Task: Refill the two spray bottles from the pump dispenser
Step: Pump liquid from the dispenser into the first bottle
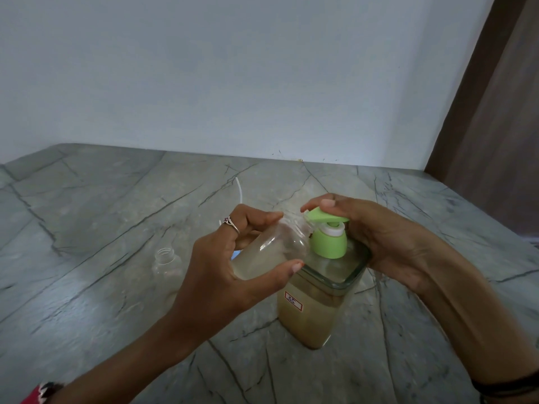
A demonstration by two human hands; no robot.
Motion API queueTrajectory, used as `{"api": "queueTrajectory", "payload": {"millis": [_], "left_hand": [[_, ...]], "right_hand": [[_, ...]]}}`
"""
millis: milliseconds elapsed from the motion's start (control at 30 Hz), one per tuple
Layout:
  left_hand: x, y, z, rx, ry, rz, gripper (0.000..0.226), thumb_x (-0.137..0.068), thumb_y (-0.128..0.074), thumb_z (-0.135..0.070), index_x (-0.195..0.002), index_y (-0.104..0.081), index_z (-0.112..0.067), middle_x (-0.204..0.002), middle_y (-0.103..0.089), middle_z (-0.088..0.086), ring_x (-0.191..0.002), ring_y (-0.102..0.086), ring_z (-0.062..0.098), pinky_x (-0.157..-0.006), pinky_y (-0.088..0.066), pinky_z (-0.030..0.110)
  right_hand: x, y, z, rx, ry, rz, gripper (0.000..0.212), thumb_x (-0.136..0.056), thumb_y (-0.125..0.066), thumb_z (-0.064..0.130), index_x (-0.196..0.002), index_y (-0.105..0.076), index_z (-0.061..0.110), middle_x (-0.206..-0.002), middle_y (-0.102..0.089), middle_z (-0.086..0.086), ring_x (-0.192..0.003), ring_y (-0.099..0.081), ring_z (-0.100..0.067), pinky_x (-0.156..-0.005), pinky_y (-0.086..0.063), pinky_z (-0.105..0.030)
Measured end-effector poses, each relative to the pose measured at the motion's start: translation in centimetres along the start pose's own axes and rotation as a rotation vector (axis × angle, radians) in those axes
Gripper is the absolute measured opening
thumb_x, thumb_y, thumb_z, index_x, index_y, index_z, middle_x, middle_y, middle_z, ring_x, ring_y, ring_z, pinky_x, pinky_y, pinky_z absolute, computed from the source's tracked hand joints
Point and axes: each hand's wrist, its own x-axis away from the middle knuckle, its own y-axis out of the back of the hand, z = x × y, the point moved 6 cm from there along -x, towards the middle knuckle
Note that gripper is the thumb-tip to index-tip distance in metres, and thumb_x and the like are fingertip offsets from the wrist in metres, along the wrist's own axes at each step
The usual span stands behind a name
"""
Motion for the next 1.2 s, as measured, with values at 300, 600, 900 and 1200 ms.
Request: {"api": "queueTrajectory", "payload": {"millis": [300,600,900,1200], "left_hand": [[-0.2,-0.01,-0.2,0.007,-0.014,0.001,0.043,-0.064,-0.073,-0.037,-0.102,-0.055,-0.028,-0.104,-0.065,-0.016,-0.089,-0.066,-0.002,-0.073,-0.049,0.009],[-0.01,-0.07,0.22,0.043,0.044,-0.029,0.042,-0.059,-0.076,-0.04,-0.096,-0.056,-0.036,-0.1,-0.067,-0.021,-0.086,-0.067,0.002,-0.07,-0.053,0.015],[-0.07,-0.16,0.1,0.024,0.047,-0.026,0.043,-0.058,-0.076,-0.042,-0.095,-0.055,-0.037,-0.099,-0.067,-0.021,-0.084,-0.067,0.001,-0.067,-0.053,0.015],[-0.14,-0.22,0.02,0.029,0.025,-0.021,0.042,-0.059,-0.076,-0.04,-0.096,-0.056,-0.036,-0.1,-0.067,-0.022,-0.086,-0.067,0.0,-0.069,-0.052,0.012]], "right_hand": [[0.45,-0.31,-0.51,-0.018,0.002,-0.06,0.037,-0.061,-0.056,0.05,-0.073,-0.076,0.021,-0.086,-0.074,-0.005,-0.074,-0.067,-0.014,-0.07,-0.053,-0.023],[0.46,-0.21,-0.13,-0.007,-0.053,-0.054,0.026,-0.058,-0.057,0.045,-0.063,-0.075,0.027,-0.078,-0.073,0.0,-0.065,-0.066,-0.01,-0.057,-0.053,-0.017],[0.04,0.35,0.17,0.028,-0.014,-0.047,0.028,-0.063,-0.058,0.038,-0.067,-0.077,0.018,-0.08,-0.075,-0.001,-0.071,-0.069,-0.007,-0.062,-0.055,-0.015],[0.65,-0.17,-0.35,0.005,0.002,-0.056,0.043,-0.063,-0.054,0.052,-0.079,-0.074,0.017,-0.093,-0.074,-0.009,-0.08,-0.069,-0.017,-0.074,-0.054,-0.022]]}}
